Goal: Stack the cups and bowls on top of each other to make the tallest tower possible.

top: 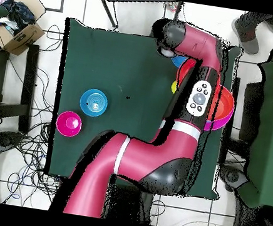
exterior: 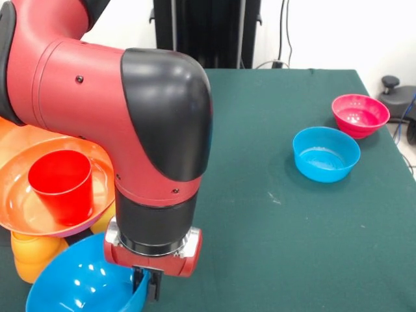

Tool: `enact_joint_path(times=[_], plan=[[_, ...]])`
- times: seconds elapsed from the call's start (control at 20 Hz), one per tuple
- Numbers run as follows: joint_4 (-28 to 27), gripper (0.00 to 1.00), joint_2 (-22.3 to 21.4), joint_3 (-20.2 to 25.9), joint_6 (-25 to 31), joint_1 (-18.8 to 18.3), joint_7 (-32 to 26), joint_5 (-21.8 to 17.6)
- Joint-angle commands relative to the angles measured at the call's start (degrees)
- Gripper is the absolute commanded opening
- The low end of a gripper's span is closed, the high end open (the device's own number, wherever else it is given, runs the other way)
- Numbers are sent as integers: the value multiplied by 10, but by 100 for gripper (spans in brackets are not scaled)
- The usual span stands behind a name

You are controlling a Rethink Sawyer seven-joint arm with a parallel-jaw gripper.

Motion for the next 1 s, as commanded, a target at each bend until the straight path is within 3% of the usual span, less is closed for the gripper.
enact_joint_path(times=[0.05, 0.3, 0.6, 1.0], plan=[[22, 0, 13, 34, 33, 17, -82, -14], [-2, 0, 12, 62, 0, 27, -53, 19], [-27, 0, 10, 44, 13, 41, -3, 50], [-68, 0, 16, -46, 68, 62, 99, 125]])
